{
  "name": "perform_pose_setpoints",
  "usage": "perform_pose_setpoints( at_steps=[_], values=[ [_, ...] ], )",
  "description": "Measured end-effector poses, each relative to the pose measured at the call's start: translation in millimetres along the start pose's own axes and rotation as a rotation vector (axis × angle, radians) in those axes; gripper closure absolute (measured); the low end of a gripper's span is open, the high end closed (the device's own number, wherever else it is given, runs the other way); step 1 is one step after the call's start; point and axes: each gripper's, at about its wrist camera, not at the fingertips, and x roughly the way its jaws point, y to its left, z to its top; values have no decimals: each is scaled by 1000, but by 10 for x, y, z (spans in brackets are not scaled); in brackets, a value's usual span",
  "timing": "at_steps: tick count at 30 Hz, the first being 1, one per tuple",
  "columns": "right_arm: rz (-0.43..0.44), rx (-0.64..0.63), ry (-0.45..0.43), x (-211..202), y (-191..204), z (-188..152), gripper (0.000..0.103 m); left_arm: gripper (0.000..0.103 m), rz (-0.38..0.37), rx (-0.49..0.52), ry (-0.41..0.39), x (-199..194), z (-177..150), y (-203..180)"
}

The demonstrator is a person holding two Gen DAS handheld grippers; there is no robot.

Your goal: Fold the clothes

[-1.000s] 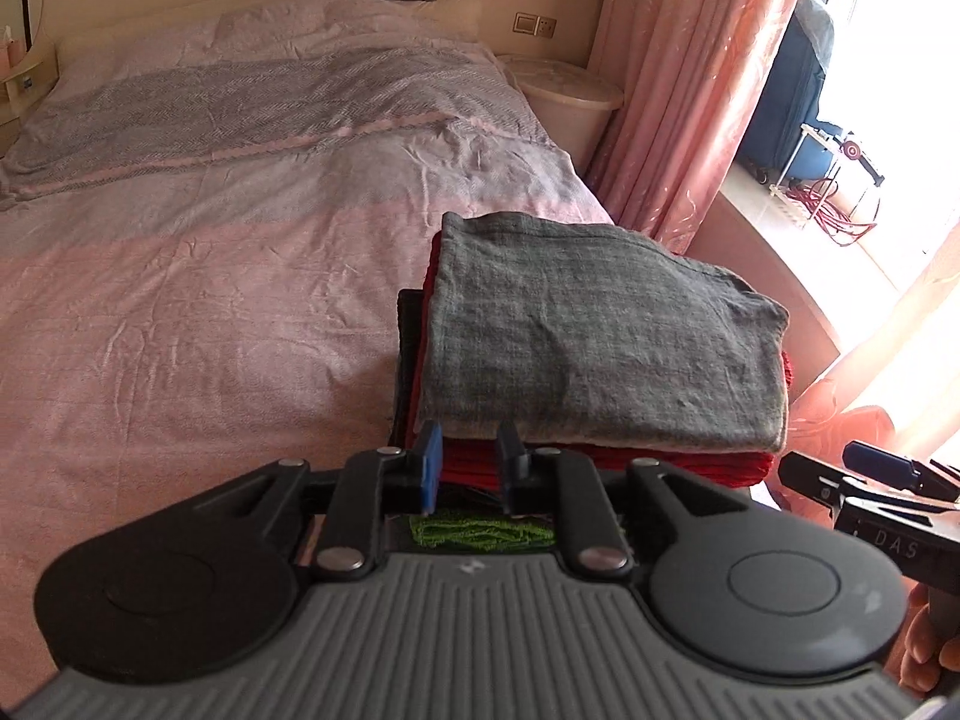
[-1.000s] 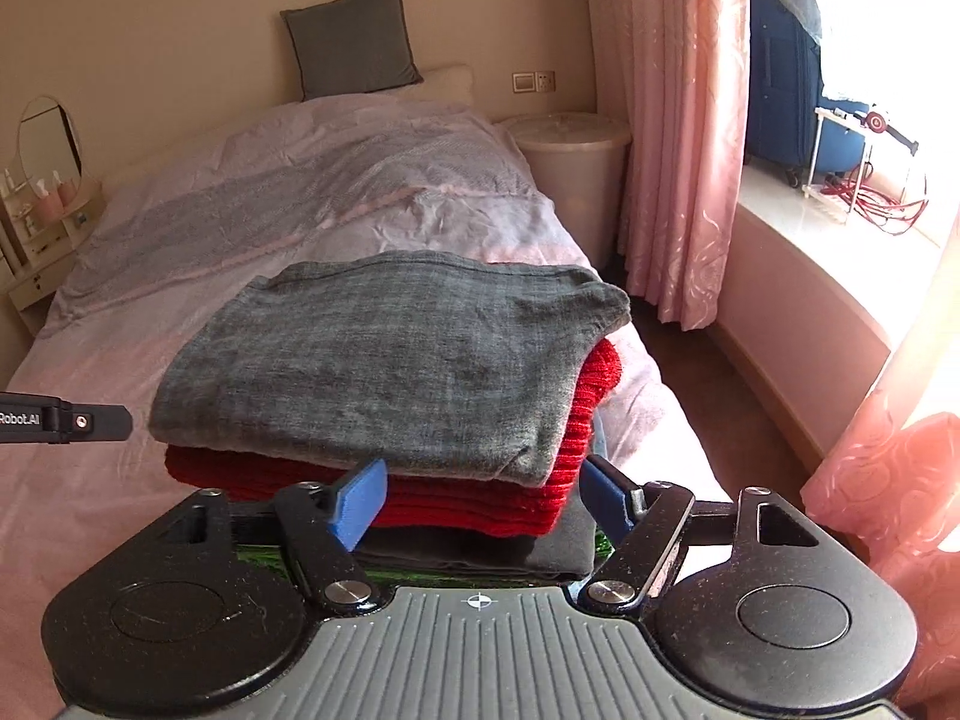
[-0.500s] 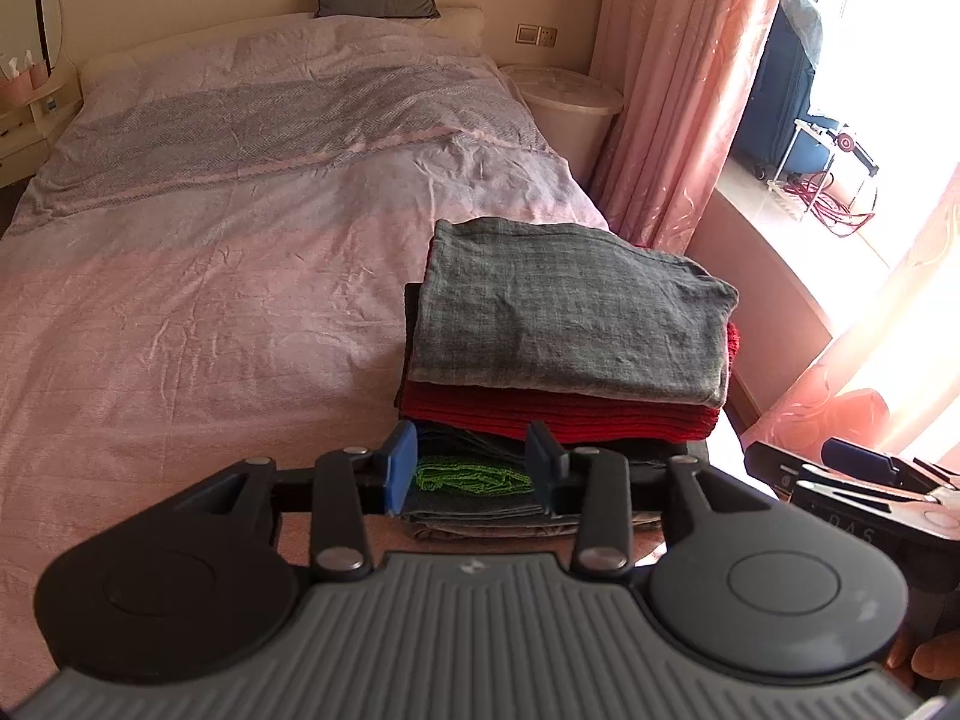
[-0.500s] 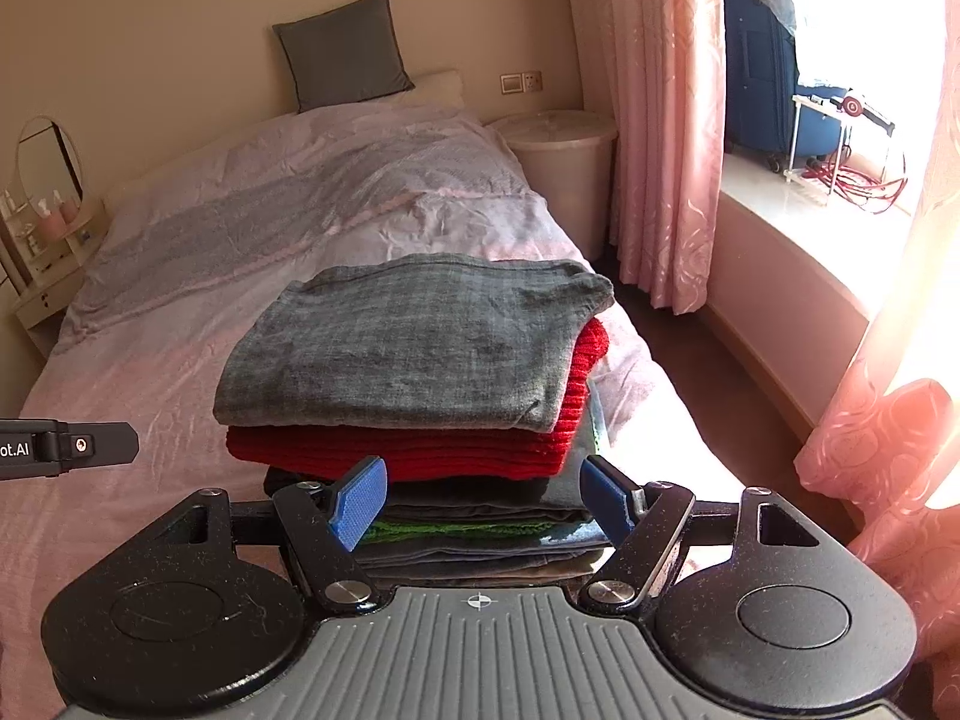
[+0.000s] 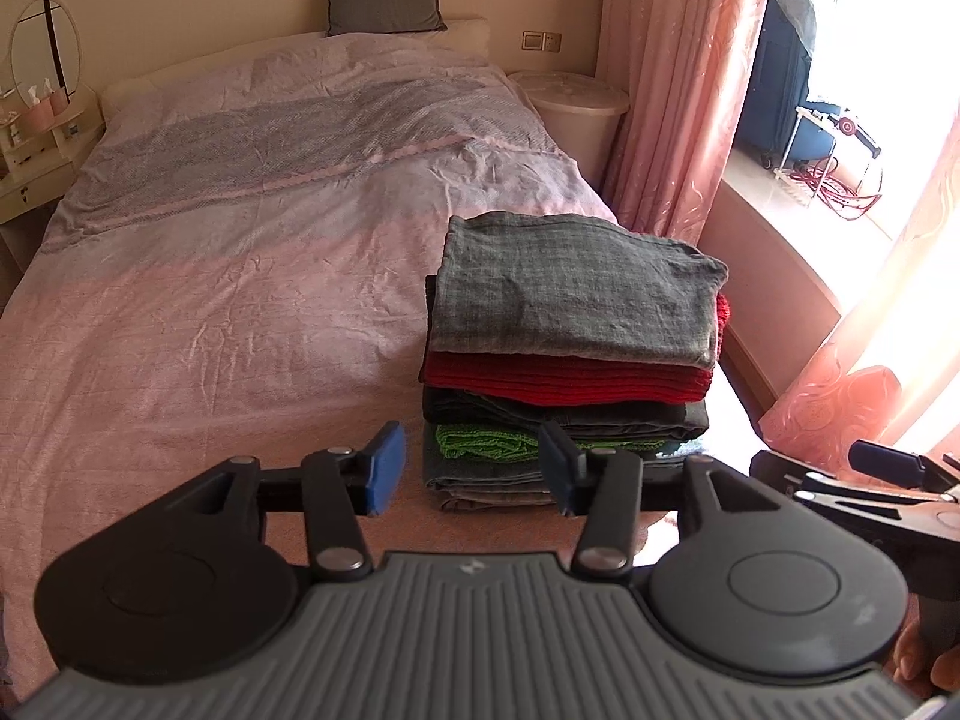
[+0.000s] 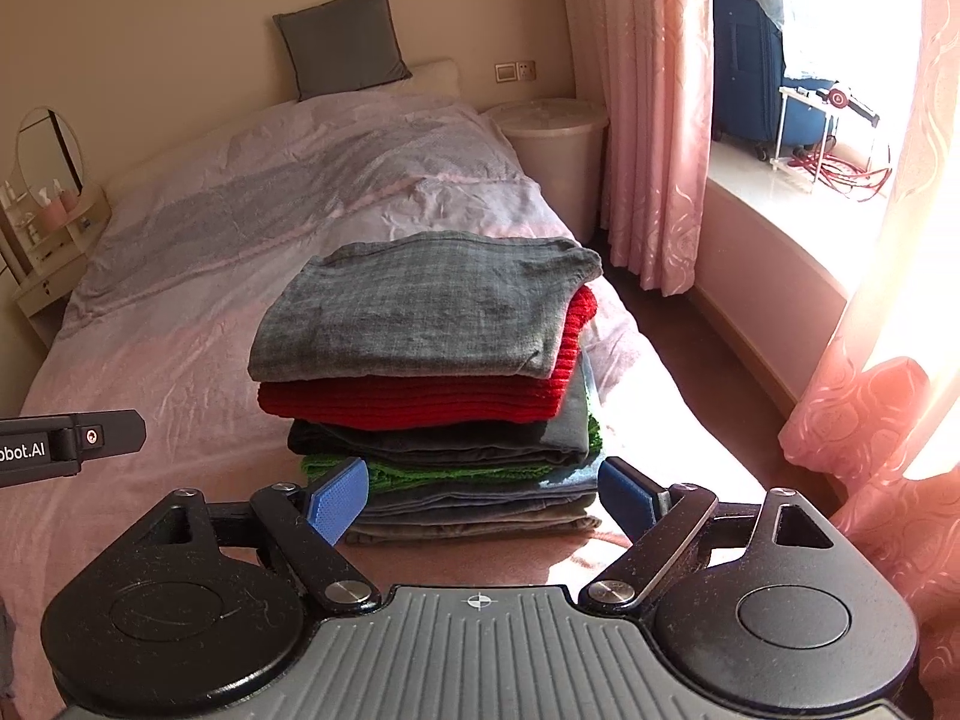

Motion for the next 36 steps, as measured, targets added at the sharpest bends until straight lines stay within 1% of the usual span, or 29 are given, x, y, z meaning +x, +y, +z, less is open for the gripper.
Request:
perform_pose_setpoints(
  at_steps=[2, 3, 4, 6, 8, 10, 12, 16, 20, 25, 27, 29, 36],
  values=[
    [-11, -4, 4, -64, 23, -31, 12, 54, 7, 4, 2, -40, -45, -6],
    [-15, -4, 5, -96, 36, -46, 5, 54, 8, 6, 4, -60, -71, -10],
    [-18, -3, 2, -133, 46, -62, 2, 53, 11, 8, 6, -79, -98, -12],
    [-17, 3, 1, -198, 63, -86, 2, 48, 16, 12, 7, -117, -147, -10],
    [-20, 12, 10, -245, 83, -104, 2, 45, 18, 18, 6, -157, -185, -6],
    [-27, 15, 15, -294, 107, -116, 1, 45, 18, 25, 3, -194, -218, 0],
    [-34, 13, 18, -344, 131, -125, 1, 42, 21, 32, 3, -217, -245, 3],
    [-47, 7, 14, -429, 171, -129, 1, 41, 21, 41, 3, -248, -281, 20],
    [-54, 0, 18, -439, 201, -119, 1, 38, 26, 50, 2, -265, -310, 13],
    [-60, -4, 27, -408, 221, -114, 1, 30, 46, 71, -6, -255, -337, 4],
    [-64, -5, 32, -384, 219, -114, 1, 24, 56, 84, -14, -245, -346, -10],
    [-68, -4, 37, -357, 220, -116, 1, 23, 62, 91, -17, -228, -351, -17],
    [-60, 35, 55, -250, 131, -100, 1, 23, 54, 90, 11, -72, -346, -20]
  ],
)
